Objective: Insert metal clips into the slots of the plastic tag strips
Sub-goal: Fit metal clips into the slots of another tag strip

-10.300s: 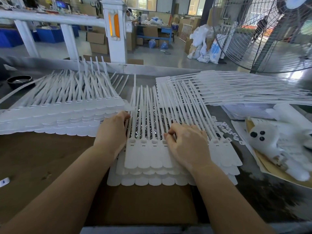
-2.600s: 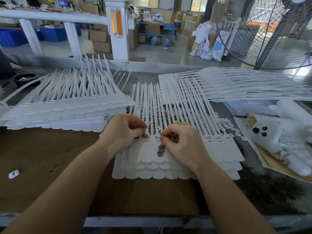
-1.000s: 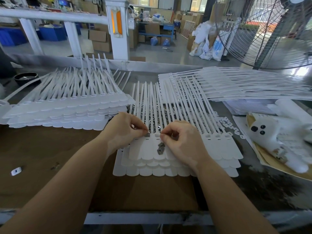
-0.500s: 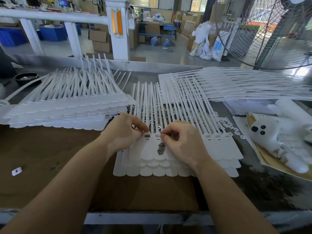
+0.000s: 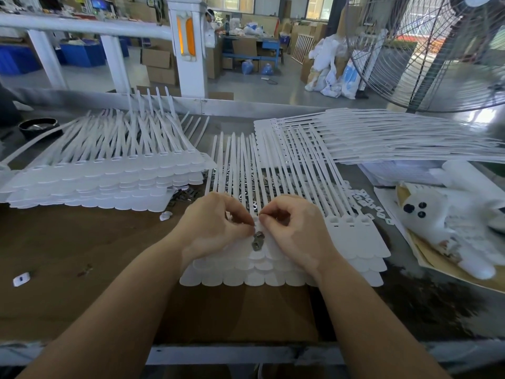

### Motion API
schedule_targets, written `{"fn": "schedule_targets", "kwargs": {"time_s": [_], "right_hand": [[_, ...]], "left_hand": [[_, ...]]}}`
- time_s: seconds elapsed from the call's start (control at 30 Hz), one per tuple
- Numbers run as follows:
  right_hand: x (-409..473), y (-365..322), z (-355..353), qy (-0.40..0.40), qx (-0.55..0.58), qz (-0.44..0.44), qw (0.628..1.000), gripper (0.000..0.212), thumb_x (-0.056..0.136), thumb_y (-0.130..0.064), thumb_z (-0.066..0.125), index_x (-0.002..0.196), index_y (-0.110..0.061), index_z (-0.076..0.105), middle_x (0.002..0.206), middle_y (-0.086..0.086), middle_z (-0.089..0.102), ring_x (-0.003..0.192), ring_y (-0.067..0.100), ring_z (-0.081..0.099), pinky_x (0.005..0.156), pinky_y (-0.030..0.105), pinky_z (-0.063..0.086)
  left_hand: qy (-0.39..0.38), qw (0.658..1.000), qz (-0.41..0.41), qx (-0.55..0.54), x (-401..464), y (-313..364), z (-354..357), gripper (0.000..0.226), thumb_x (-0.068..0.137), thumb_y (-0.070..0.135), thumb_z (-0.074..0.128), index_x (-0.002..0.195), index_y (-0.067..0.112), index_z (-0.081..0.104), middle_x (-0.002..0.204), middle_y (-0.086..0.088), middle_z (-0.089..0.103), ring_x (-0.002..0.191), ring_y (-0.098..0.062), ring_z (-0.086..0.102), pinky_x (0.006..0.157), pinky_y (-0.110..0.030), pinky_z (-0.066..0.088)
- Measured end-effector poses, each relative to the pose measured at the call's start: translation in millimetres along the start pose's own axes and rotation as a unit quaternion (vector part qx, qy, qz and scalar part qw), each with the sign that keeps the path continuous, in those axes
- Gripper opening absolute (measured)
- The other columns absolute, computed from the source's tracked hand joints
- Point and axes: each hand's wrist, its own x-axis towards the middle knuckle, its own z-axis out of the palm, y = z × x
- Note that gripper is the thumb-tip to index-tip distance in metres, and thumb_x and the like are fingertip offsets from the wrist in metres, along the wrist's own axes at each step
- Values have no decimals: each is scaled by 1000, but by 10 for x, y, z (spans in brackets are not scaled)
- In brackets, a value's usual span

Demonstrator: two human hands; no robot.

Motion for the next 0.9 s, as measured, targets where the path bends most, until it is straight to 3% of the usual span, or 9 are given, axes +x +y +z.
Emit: {"fn": "schedule_targets", "kwargs": {"time_s": [0.13, 0.27, 0.43, 0.57, 0.67, 0.77, 0.9], "right_hand": [[2, 11, 7, -1, 3, 4, 1000, 6, 79, -14, 67, 76, -18, 70, 74, -9, 63, 78, 10, 58, 75, 36, 51], [-1, 7, 4, 7, 16, 12, 1000, 6, 79, -13, 68, 76, -18, 70, 73, -10, 62, 76, 8, 57, 73, 33, 51], [1, -5, -18, 7, 20, 11, 1000, 5, 80, -12, 68, 77, -16, 70, 72, -11, 62, 74, 5, 57, 72, 27, 50], [0, -6, -18, 6, 26, 17, 1000, 4, 81, -12, 67, 79, -14, 71, 73, -9, 64, 74, 5, 58, 72, 26, 51], [-7, 4, -20, 11, 50, 33, 998, 5, 81, -12, 68, 79, -15, 71, 72, -10, 64, 72, 2, 57, 69, 18, 49], [-2, 16, -28, 24, 77, 47, 996, 7, 81, -11, 68, 77, -16, 70, 70, -10, 64, 70, 0, 57, 65, 11, 45], [11, 30, -31, 28, 95, 60, 993, 8, 81, -11, 67, 76, -16, 71, 69, -8, 66, 68, 2, 58, 63, 11, 46]], "left_hand": [[-26, 1000, -4, -7, -17, 52, 12, 8, 64, 42, 75, 70, 37, 72, 76, 15, 58, 70, 3, 50, 88, -40, 40], [-47, 999, 2, 12, -33, 121, 26, 12, 68, 35, 78, 67, 43, 70, 79, 12, 57, 69, -1, 48, 95, -50, 39], [-46, 999, -13, -14, -22, 98, 37, 9, 69, 30, 77, 66, 34, 70, 66, 20, 62, 59, 0, 46, 88, -45, 41], [-61, 997, -18, -43, 14, 82, 20, 4, 75, 26, 74, 73, 26, 71, 67, 14, 68, 61, -4, 54, 85, -41, 43], [-38, 996, -9, -79, 67, 43, -3, 5, 78, 16, 73, 76, 20, 71, 70, 6, 69, 66, -3, 59, 72, -20, 48], [-9, 995, -15, -98, 142, 10, -19, 5, 80, 12, 72, 82, 16, 72, 74, 7, 69, 64, 7, 59, 64, -4, 43], [-1, 994, -30, -105, 204, -14, -4, 7, 79, 10, 73, 83, 16, 73, 79, 1, 71, 71, 0, 63, 68, -9, 48]]}}
